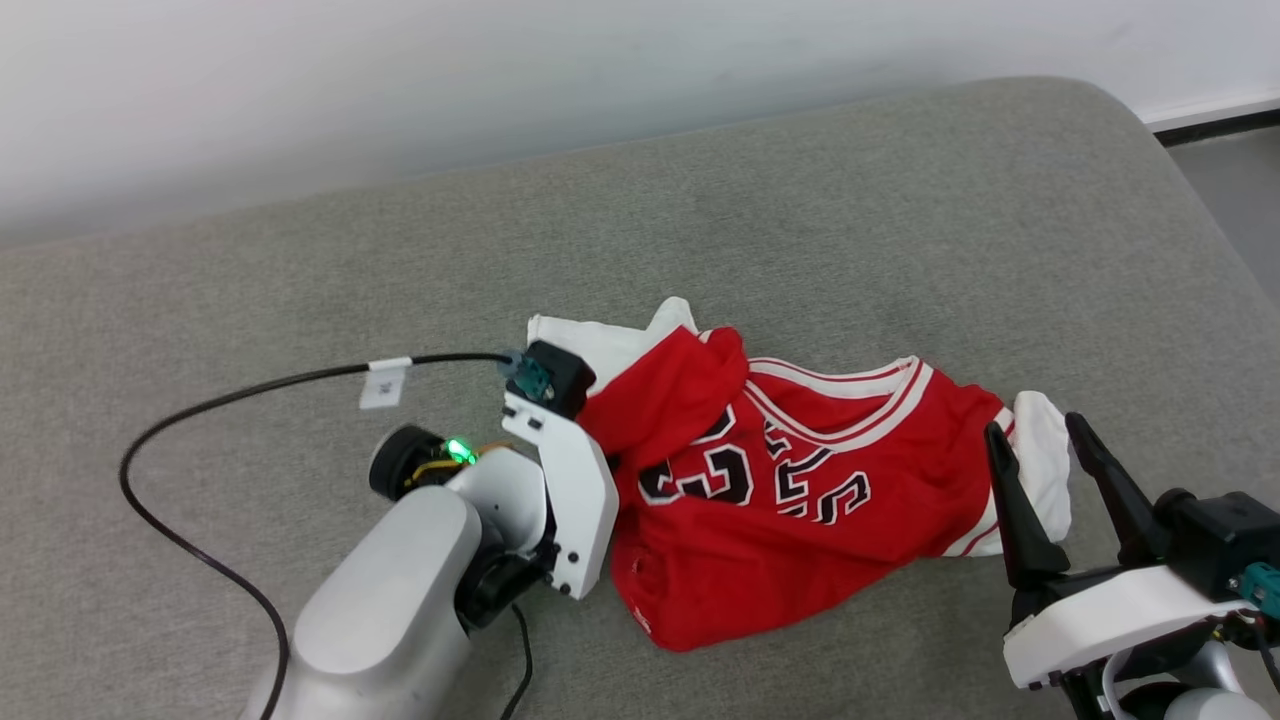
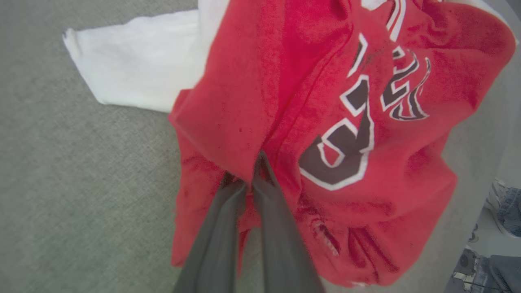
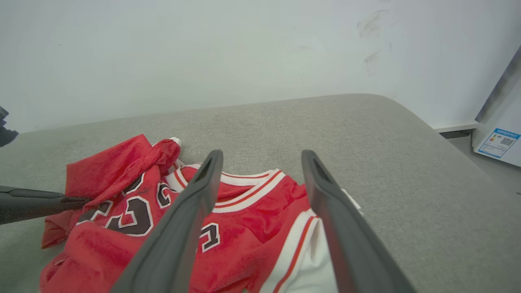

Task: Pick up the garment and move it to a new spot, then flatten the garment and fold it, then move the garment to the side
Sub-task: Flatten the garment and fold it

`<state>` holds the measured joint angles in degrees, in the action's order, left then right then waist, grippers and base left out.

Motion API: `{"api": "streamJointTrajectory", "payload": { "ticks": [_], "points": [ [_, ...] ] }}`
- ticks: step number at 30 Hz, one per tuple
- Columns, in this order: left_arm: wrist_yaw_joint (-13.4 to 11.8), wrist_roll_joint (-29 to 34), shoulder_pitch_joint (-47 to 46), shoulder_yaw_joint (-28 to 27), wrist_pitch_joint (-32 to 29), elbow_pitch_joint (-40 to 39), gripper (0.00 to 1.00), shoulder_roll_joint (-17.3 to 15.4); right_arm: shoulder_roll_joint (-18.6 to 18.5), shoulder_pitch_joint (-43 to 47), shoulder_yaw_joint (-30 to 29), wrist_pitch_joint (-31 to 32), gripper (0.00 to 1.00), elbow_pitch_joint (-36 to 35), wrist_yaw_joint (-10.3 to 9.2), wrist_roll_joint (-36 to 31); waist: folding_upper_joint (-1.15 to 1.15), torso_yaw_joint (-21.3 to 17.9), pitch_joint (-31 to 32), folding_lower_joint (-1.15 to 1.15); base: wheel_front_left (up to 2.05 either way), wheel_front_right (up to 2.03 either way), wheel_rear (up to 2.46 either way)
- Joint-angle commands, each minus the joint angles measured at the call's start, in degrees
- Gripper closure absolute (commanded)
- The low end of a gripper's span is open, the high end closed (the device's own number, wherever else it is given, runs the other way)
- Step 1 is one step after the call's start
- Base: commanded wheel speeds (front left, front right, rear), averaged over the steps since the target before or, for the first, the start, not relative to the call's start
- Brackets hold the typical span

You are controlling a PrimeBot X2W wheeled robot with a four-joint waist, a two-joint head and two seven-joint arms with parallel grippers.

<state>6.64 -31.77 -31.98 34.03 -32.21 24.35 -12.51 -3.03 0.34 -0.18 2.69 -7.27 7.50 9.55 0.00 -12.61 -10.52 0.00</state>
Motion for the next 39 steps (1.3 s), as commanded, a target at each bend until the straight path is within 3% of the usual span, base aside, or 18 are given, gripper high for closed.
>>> {"api": "streamJointTrajectory", "payload": {
  "ticks": [1, 7, 14, 22, 26, 27, 28, 39],
  "points": [
    [0.0, 0.6, -0.8, -0.3, 1.0, -1.2, 1.00, -0.6, 0.2, -0.8, -0.1, -0.4, 0.00, 0.1, -0.02, 0.4, 0.00, 0.5, -0.2, 0.00, 0.00, 0.00, 0.00],
    [-2.6, 1.9, 3.6, -1.9, 5.5, -10.0, 1.00, -3.3, 0.2, -1.3, -1.4, -0.3, 0.00, 0.8, -0.02, 0.2, 0.00, 3.6, 0.8, 0.00, 0.00, 0.00, 0.00],
    [-7.5, 1.8, 16.9, -2.0, 6.6, -22.2, 1.00, -7.0, 0.2, -1.0, -2.6, 0.3, 0.00, -0.2, -0.02, -0.7, 0.00, 8.8, 2.3, 0.00, 0.00, 0.00, 0.00],
    [-11.3, -1.3, 32.6, 0.6, 3.2, -26.3, 1.00, -9.1, 0.2, 1.1, -3.1, 1.8, 0.00, -1.6, -0.02, -1.4, 0.00, 12.3, 4.9, 0.00, 0.00, 0.00, 0.00],
    [-12.7, -4.1, 38.9, 2.0, 1.7, -25.2, 1.00, -8.2, 0.2, 2.1, -2.6, 2.7, 0.00, -2.3, -0.02, -1.7, 0.00, 12.9, 6.1, 0.00, 0.00, 0.00, 0.00],
    [-13.3, -4.9, 40.3, 1.7, 2.4, -24.9, 0.30, -7.4, 0.2, 2.4, -2.6, 3.0, 0.00, -2.7, -0.02, -1.9, 0.00, 13.2, 6.3, 0.00, 0.00, 0.00, 0.00],
    [-13.8, -4.6, 40.4, 1.4, 3.4, -24.9, 0.00, -7.2, 0.2, 2.5, -2.6, 3.2, 0.00, -3.0, -0.02, -1.9, 0.00, 13.3, 6.6, 0.00, 0.00, 0.00, 0.00],
    [-15.5, -0.2, 35.0, -2.2, 14.7, -28.1, 0.00, -5.3, 0.1, 4.9, -2.8, 4.2, 0.00, -4.3, -0.02, -1.4, 0.00, 13.8, 8.4, 0.00, 0.00, 0.00, 0.00]
  ]
}}
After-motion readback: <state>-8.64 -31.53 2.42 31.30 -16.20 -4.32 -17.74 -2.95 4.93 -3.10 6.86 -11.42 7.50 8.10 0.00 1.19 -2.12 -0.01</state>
